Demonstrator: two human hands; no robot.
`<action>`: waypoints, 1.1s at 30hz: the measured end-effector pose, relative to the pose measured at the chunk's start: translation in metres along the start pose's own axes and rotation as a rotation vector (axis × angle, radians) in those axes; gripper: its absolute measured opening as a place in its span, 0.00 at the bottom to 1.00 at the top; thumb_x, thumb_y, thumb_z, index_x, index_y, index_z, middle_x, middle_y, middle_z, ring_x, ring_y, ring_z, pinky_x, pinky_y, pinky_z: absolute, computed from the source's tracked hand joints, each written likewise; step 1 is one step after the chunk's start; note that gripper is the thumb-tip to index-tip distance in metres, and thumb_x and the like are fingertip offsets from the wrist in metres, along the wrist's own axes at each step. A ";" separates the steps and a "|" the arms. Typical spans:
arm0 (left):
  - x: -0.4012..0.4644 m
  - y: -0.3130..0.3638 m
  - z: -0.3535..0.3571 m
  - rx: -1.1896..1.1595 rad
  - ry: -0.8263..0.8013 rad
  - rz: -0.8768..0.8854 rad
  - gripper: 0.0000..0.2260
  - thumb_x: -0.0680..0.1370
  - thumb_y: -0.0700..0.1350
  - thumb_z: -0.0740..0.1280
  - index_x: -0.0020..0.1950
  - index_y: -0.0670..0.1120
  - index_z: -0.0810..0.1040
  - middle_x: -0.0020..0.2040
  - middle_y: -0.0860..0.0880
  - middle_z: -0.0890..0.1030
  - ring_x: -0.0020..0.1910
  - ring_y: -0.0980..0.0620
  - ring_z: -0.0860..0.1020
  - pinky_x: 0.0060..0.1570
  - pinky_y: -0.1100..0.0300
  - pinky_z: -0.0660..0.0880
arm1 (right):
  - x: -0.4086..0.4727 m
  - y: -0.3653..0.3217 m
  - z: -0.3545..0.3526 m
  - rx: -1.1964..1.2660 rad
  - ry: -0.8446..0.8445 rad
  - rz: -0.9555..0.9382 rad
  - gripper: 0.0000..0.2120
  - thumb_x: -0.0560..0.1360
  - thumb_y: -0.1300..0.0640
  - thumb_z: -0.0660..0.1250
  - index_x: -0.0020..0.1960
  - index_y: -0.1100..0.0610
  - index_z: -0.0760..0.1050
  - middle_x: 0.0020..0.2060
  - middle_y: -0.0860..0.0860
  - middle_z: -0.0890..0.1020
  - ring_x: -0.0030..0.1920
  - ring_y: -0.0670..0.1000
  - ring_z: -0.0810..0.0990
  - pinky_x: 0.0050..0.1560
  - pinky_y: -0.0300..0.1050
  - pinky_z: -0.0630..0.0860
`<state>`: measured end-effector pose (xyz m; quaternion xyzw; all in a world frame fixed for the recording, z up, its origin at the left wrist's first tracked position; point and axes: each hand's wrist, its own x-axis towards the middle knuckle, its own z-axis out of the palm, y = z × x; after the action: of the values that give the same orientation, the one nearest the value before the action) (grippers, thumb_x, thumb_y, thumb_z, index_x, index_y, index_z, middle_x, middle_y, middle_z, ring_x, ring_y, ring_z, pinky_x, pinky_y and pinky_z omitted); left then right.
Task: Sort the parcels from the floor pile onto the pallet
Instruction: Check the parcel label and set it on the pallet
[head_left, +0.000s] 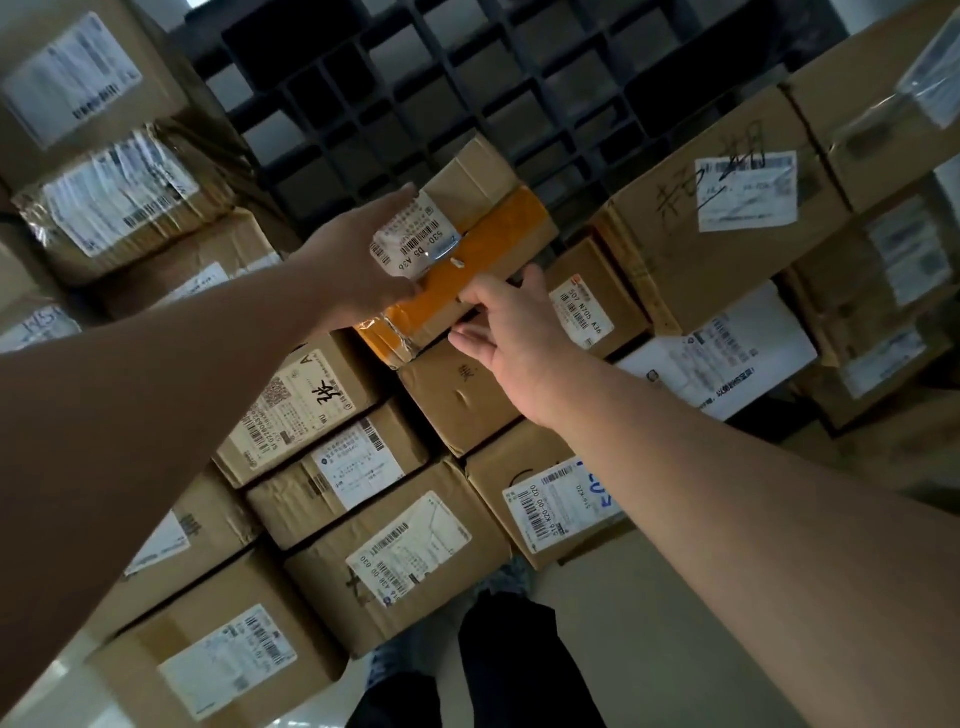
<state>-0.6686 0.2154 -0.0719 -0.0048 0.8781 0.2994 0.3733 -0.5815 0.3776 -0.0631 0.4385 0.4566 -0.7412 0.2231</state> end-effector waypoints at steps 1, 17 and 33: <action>0.001 0.000 0.002 0.013 0.001 -0.004 0.45 0.74 0.44 0.77 0.80 0.69 0.55 0.78 0.46 0.67 0.64 0.42 0.76 0.48 0.53 0.78 | 0.001 0.003 0.000 -0.019 -0.005 -0.010 0.26 0.79 0.64 0.67 0.73 0.49 0.65 0.63 0.56 0.77 0.62 0.59 0.81 0.64 0.54 0.81; 0.010 0.012 0.006 0.255 -0.078 0.062 0.46 0.77 0.46 0.75 0.82 0.68 0.48 0.77 0.45 0.65 0.68 0.38 0.73 0.56 0.43 0.79 | -0.006 0.020 -0.013 -0.034 0.037 -0.015 0.36 0.80 0.63 0.66 0.83 0.50 0.55 0.62 0.56 0.79 0.51 0.49 0.83 0.65 0.53 0.81; -0.007 0.021 0.007 0.505 0.041 0.175 0.47 0.77 0.50 0.75 0.83 0.64 0.44 0.83 0.49 0.57 0.75 0.36 0.66 0.62 0.37 0.74 | -0.022 0.014 0.006 -0.426 0.209 -0.156 0.18 0.80 0.59 0.67 0.68 0.50 0.69 0.54 0.49 0.81 0.44 0.43 0.81 0.30 0.31 0.73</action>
<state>-0.6640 0.2350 -0.0604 0.1583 0.9293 0.1019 0.3177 -0.5623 0.3637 -0.0496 0.4195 0.6556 -0.5937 0.2043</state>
